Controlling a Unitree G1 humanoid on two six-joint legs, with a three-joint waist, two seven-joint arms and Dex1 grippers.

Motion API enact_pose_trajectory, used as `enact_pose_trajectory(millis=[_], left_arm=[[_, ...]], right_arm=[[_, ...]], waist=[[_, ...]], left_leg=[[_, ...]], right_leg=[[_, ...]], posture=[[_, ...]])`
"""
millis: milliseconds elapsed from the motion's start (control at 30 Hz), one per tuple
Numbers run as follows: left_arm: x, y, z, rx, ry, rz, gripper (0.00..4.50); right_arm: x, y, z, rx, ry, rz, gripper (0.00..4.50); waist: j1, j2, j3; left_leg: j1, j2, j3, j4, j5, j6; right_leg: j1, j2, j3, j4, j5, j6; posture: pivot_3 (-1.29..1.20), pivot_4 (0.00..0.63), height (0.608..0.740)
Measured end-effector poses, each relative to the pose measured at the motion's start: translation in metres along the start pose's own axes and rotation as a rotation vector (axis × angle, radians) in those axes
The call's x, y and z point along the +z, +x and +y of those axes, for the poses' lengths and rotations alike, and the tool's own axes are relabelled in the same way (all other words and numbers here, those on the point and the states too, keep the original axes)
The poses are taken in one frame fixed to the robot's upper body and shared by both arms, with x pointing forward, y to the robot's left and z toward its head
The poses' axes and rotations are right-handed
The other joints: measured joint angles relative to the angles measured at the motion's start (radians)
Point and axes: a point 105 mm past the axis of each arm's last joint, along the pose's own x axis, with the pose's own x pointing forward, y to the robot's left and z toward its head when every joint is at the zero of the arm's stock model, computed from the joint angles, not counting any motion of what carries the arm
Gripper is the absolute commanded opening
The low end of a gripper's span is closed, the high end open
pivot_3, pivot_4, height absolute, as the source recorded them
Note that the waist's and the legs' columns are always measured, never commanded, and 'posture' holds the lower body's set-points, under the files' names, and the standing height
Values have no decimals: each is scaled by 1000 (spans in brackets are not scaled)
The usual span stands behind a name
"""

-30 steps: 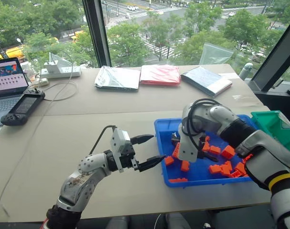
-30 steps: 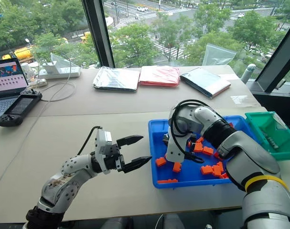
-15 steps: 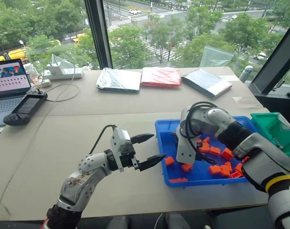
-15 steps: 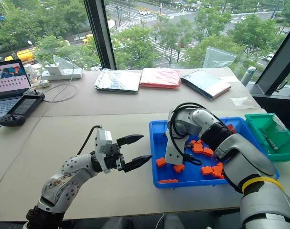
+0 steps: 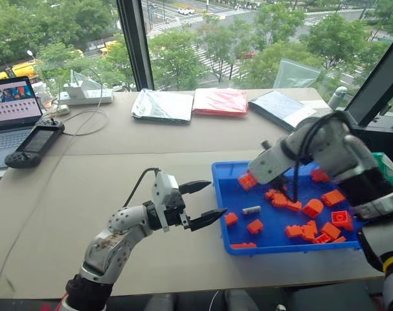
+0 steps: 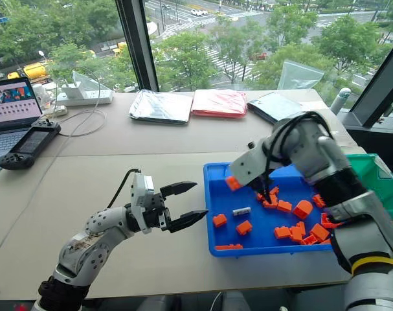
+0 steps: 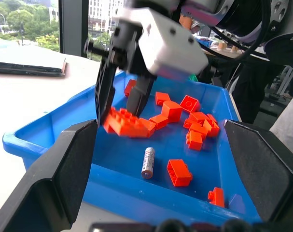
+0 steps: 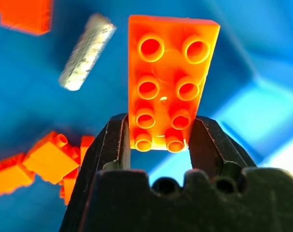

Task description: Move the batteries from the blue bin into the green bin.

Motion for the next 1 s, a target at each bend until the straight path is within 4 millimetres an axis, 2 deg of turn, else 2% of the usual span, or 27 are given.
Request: enact_pose_trajectory(millis=[67, 133, 267, 333, 367, 400, 533, 567, 667, 733, 833, 900, 1000], left_arm=[[-1, -1, 0, 2, -1, 3, 4500], [0, 0, 0, 2, 0, 3, 4500], [0, 0, 0, 1, 1, 7, 4500], [-2, -1, 1, 3, -4, 23, 4500], [-2, -2, 1, 3, -5, 28, 4500], [-2, -2, 1, 3, -5, 30, 4500], [-1, 0, 2, -2, -8, 36, 4500], [-1, 0, 2, -3, -8, 38, 4500], [1, 1, 2, -6, -2, 36, 4500], [1, 1, 3, -5, -1, 37, 4500], [1, 1, 3, -4, -2, 38, 4500], [1, 1, 3, 0, -2, 38, 4500], [1, 1, 4, 5, -4, 39, 4500]], right_arm=[[-20, -17, 5, -123, 206, 26, 1480], [-38, -28, 19, -239, 425, 60, 1480], [-56, -20, 64, -316, 738, 136, 1480], [-68, -15, 90, -385, 931, 189, 2487], [-72, -14, 97, -414, 988, 211, 2658], [-75, -15, 100, -445, 1026, 237, 3056], [-83, -31, 93, -589, 1067, 287, 4420], [-82, -32, 92, -600, 1069, 282, 4474], [-74, -32, 85, -618, 1061, 229, 4474], [-62, -31, 73, -632, 1045, 138, 4474], [-23, -31, 52, -585, 946, -78, 4474], [3, -23, 50, -462, 850, -190, 4474], [29, -4, 53, -279, 752, -314, 4474]], waist=[[5, 0, 0], [8, 0, 0], [7, 0, 0], [7, 0, 0], [5, 0, 0], [3, 0, 0], [-8, 0, 0], [-8, 0, 0], [-9, 0, 0], [-10, 0, 0], [-9, 0, 0], [-8, 0, 0], [-7, -1, 0]], left_leg=[[-1, 0, 0, 1, 0, 0], [-2, -1, 0, 0, 0, 0], [-1, 0, 1, 1, 0, 0], [-1, -1, 1, 2, 0, 0], [-1, -1, 2, 2, 0, 0], [-1, -1, 2, 2, 0, 0], [1, -1, 2, 2, 1, 0], [1, -1, 2, 2, 1, 0], [0, -1, 2, 2, 1, 0], [0, -1, 2, 2, 1, 0], [0, 0, 1, 2, 1, 0], [0, 0, 1, 2, 1, 0], [0, 0, 2, 2, 1, 0]], right_leg=[[-1, -1, -1, 0, 0, 0], [-1, 0, -1, -1, 0, 0], [0, 1, 0, 0, 0, 0], [-1, 0, 1, 1, 0, 0], [-1, 0, 2, 1, 0, 0], [-1, 0, 3, 1, 0, 1], [1, 2, 3, 2, 0, 1], [1, 2, 3, 2, 0, 1], [1, 2, 3, 1, 0, 1], [0, 2, 3, 1, 0, 1], [1, 2, 2, 1, 0, 1], [2, 2, 2, 0, 0, 1], [2, 2, 2, 0, 0, 1]], posture=[[0, 150, 740], [0, 150, 740], [0, 150, 740], [0, 150, 740], [0, 150, 740], [0, 150, 740], [0, 150, 740], [0, 150, 740], [0, 150, 740], [0, 150, 740], [0, 150, 740], [0, 150, 740], [0, 150, 740]])
